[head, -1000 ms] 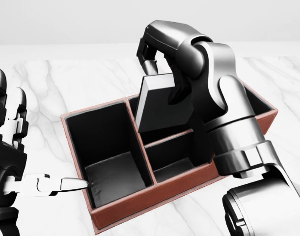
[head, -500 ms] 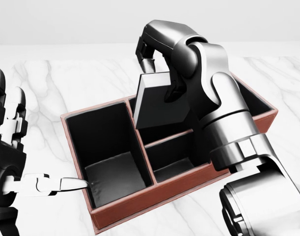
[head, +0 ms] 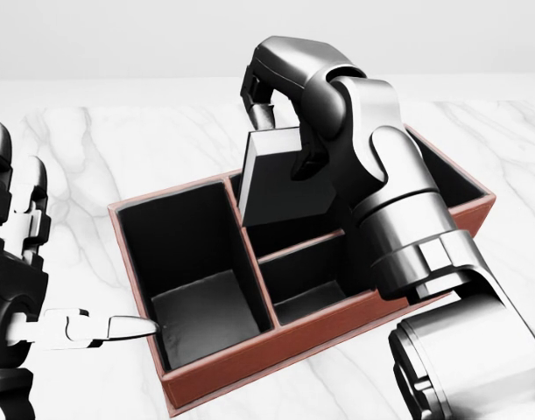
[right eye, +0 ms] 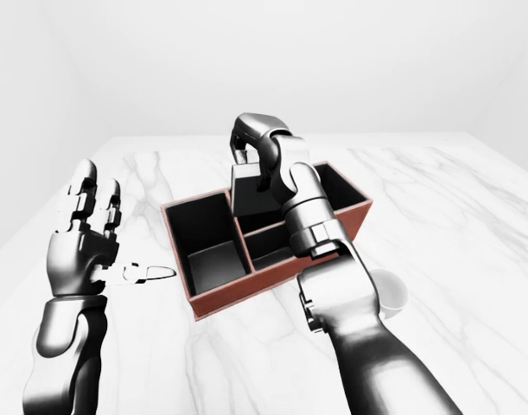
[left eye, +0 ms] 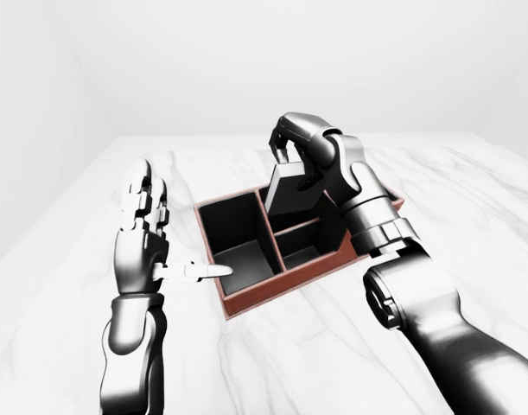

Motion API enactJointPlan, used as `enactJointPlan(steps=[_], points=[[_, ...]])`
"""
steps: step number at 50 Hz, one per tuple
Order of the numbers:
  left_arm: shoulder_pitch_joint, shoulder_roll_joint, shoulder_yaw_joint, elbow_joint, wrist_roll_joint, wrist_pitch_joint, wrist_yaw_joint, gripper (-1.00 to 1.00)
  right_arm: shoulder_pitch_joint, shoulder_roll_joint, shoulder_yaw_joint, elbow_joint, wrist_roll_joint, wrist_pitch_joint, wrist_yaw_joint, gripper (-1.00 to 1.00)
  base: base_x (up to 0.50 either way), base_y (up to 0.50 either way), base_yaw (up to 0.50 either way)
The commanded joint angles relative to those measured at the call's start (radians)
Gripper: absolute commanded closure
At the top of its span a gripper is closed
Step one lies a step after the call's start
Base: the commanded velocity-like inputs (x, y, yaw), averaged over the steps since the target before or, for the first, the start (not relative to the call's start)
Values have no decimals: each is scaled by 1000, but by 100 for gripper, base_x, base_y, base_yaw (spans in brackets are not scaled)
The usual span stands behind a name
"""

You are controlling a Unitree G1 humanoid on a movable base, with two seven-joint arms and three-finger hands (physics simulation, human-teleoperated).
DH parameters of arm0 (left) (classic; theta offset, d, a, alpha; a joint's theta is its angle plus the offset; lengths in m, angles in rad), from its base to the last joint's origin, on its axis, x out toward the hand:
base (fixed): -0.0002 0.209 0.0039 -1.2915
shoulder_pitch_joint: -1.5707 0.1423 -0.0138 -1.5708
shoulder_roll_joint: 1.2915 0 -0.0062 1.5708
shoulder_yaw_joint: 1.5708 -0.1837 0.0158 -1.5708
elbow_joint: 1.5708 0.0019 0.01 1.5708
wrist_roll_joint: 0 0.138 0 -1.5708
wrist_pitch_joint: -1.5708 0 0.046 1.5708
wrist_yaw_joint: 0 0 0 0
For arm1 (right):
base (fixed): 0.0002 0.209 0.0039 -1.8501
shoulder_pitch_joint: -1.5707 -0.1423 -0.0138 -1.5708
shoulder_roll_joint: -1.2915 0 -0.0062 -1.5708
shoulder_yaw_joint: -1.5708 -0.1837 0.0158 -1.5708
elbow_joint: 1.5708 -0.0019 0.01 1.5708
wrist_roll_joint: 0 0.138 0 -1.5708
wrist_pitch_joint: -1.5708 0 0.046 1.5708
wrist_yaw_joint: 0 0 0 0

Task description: Pick up the book and place it in the front compartment of the caddy.

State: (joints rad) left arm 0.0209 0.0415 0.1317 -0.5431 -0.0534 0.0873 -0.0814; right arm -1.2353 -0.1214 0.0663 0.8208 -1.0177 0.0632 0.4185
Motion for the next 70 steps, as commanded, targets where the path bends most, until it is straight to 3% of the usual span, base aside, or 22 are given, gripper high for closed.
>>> enactJointPlan(steps=[1,70], points=[[3,-1,-4,8,3,0,0,-100,-22,-6,-14,21,-3,-14,-35,100,0,0,0],[1,-2,-3,-7,0,0,1,-100,-72,-15,-2,303,-13,-137,-265,100,0,0,0]])
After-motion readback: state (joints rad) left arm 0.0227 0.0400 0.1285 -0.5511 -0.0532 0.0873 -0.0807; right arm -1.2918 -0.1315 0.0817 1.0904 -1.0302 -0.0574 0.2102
